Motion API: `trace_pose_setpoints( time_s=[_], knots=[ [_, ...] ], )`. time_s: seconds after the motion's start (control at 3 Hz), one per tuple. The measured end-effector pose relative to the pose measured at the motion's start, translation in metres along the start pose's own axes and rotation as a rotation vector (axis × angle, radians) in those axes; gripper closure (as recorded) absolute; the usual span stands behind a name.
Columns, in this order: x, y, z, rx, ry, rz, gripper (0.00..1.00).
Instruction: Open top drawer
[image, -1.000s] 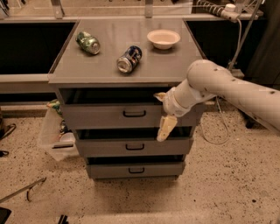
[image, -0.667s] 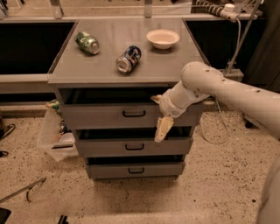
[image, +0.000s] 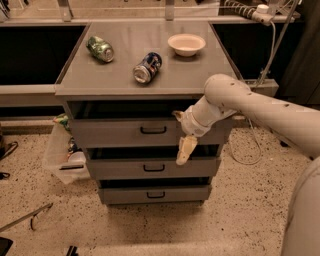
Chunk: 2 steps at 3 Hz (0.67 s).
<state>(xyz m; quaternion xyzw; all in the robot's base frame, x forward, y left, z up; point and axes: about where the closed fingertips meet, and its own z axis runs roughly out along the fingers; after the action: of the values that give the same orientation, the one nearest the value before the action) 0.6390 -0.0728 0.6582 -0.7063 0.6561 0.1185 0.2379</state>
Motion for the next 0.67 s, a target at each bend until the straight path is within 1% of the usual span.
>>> trace_pose_setpoints(
  time_s=[0.33,0.67],
  knots=[
    [-0.005,0.014,0.0,-0.049,-0.006,0.014,0.0],
    [-0.009,0.027,-0.004,-0.072,-0.018,0.03,0.0]
  ],
)
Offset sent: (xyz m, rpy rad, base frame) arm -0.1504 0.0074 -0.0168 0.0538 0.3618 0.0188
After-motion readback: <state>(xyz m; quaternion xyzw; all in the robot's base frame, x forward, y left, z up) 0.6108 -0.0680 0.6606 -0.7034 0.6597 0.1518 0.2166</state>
